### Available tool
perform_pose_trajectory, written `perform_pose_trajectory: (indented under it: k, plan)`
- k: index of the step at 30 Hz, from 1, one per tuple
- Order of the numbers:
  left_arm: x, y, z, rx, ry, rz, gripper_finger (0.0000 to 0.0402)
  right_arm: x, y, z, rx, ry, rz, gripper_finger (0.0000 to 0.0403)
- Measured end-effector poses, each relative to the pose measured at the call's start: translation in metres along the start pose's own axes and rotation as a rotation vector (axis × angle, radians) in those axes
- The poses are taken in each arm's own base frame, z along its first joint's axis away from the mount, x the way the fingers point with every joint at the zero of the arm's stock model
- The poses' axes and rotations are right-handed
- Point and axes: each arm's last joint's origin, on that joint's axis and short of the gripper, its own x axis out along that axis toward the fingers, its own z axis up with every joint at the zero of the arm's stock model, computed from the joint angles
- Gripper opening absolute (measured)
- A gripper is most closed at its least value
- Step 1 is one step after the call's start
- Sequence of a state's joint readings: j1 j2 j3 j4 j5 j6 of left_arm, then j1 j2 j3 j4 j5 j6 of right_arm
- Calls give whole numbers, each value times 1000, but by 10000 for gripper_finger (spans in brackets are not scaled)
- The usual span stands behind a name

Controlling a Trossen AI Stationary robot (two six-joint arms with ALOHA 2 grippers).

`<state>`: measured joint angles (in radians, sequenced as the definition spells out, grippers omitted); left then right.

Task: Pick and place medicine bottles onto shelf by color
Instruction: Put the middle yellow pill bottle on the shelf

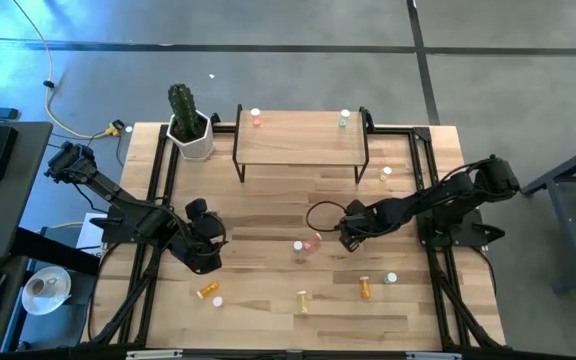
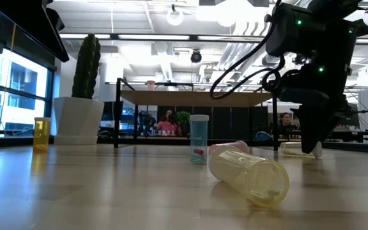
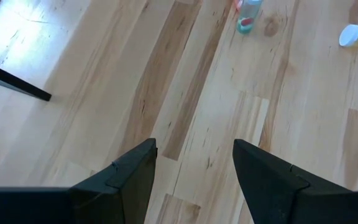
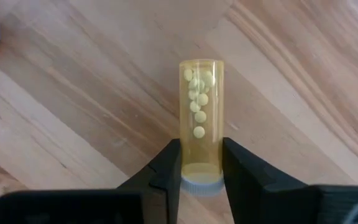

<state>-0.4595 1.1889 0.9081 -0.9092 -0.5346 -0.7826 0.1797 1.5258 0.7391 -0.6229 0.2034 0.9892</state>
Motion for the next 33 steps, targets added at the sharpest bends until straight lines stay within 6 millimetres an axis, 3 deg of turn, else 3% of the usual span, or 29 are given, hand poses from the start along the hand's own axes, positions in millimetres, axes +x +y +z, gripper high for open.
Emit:
perform_pose_trajectory:
  k: [7,15,27,33]
  plan:
    - [1,-2,3,-30,9,-50,204,-10,18,0,-79,-68,181,83]
    - [7,-1,18,-41,-9,-149,204,-37,33,-3,-166,-239,360,83]
    - [17,8,56,-130,-147,-358,204,-72,49,9,-360,-509,622,83]
    - [19,17,73,-197,-218,-443,204,-85,55,18,-428,-588,656,83]
